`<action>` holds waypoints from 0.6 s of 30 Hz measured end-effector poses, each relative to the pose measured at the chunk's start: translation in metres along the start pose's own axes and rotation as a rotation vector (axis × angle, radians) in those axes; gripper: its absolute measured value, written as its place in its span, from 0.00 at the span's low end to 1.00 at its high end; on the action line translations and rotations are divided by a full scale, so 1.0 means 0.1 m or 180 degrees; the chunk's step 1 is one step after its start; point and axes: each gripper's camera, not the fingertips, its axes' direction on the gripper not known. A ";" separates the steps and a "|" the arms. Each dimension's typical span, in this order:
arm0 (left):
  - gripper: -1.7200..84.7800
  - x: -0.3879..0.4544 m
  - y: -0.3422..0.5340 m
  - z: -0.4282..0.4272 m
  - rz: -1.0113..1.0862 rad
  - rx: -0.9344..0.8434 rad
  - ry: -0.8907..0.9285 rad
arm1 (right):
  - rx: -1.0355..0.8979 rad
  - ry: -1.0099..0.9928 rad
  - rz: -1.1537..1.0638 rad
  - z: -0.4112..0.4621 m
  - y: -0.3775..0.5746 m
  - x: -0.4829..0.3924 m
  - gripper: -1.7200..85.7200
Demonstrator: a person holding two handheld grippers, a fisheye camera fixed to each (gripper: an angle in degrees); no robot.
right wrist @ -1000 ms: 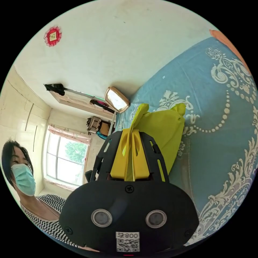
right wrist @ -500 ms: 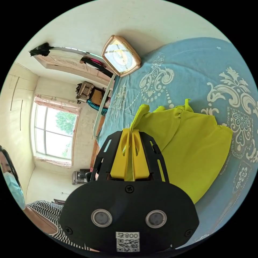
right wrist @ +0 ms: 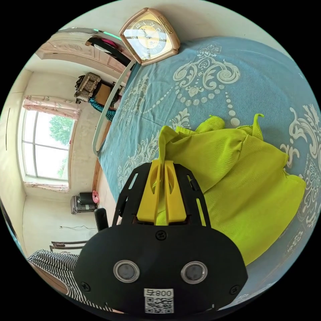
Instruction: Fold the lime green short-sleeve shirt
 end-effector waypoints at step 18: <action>0.02 -0.19 0.05 -0.01 0.0522 -0.0012 -0.0313 | 0.0426 0.0794 -0.0981 -1.67 -0.25 -2.35 0.03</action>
